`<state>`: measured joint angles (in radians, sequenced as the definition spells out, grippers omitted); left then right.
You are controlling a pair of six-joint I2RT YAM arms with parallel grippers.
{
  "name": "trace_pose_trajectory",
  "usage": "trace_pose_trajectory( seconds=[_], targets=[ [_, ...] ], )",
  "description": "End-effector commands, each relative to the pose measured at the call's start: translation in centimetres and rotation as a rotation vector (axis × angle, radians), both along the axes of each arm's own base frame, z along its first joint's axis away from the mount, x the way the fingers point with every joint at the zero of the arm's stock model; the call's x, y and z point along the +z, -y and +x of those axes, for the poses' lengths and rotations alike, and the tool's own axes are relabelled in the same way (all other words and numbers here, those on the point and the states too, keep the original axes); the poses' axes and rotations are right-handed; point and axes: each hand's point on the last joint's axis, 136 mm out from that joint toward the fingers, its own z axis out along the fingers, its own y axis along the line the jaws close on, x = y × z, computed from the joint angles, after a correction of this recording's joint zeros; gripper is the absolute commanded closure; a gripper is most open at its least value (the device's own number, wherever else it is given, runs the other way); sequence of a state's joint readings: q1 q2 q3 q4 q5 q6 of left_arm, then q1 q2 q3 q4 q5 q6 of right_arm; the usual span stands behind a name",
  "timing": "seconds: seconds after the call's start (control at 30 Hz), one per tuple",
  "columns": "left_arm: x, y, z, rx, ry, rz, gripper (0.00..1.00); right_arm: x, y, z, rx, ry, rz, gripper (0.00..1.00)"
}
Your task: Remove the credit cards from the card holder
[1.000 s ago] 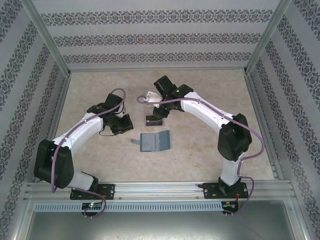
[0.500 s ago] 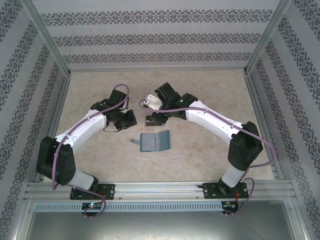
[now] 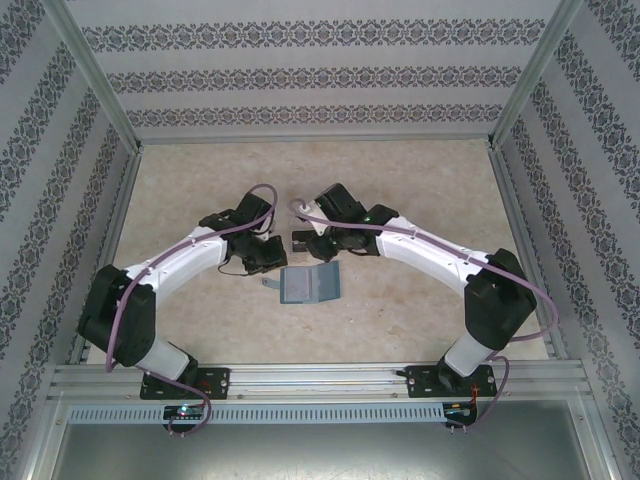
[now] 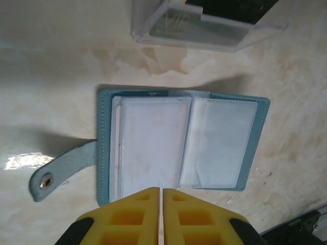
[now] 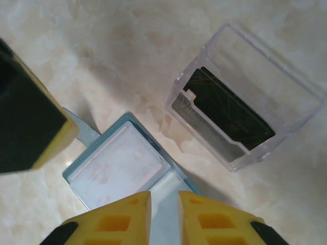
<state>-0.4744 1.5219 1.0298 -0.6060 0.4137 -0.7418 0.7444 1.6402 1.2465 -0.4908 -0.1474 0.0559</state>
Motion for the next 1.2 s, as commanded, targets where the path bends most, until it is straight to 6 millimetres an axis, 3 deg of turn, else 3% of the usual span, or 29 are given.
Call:
trace_pose_trajectory(
  seconds=[0.0,0.33,0.57,0.87,1.0,1.17],
  targets=[
    [-1.9,0.2,-0.9,-0.040,-0.046,0.021,0.91,-0.9,-0.7,-0.8,-0.148,-0.096,0.105,0.81],
    [-5.6,-0.5,-2.2,-0.101,-0.115,0.077,0.93,-3.9,0.1,-3.2,-0.416,-0.311,0.251,0.87],
    [-7.2,-1.1,-2.5,-0.133,-0.142,0.109,0.94,-4.9,-1.7,-4.4,-0.432,-0.481,0.325,0.86],
    [-5.4,-0.1,-1.7,-0.088,-0.054,-0.032,0.94,-5.8,-3.7,-4.8,-0.445,-0.594,0.379,0.85],
    [-4.7,-0.6,-1.3,-0.082,-0.017,-0.018,0.94,-5.9,-3.9,-4.7,-0.467,-0.611,0.394,0.85],
    [-5.5,-1.9,-1.6,-0.078,-0.049,0.050,0.94,-5.7,-4.0,-4.7,-0.470,-0.615,0.377,0.85]
  ],
)
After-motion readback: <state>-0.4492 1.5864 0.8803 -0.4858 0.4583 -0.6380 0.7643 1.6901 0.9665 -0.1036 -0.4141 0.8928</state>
